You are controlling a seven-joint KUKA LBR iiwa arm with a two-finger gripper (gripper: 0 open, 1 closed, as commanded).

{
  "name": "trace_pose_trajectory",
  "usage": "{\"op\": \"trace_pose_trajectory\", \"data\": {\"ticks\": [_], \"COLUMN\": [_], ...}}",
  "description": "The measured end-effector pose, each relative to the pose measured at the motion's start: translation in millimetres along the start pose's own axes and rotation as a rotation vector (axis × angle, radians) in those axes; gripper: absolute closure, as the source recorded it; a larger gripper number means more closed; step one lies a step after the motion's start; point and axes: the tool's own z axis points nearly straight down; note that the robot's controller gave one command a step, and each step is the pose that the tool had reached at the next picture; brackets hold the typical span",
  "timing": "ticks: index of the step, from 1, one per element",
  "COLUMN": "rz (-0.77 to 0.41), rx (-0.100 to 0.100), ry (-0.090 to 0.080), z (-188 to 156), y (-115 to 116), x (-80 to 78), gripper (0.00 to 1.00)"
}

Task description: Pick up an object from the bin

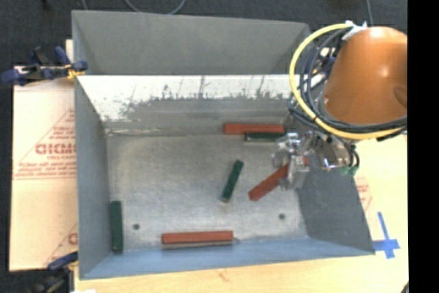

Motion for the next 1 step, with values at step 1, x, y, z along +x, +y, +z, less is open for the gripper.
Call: {"op": "trace_pose_trajectory", "data": {"ticks": [1], "rz": [-0.050], "rx": [-0.001], "ry": [0.011], "z": [0.9], "y": [-9.5], "x": [10.9], "gripper": [1.00]}}
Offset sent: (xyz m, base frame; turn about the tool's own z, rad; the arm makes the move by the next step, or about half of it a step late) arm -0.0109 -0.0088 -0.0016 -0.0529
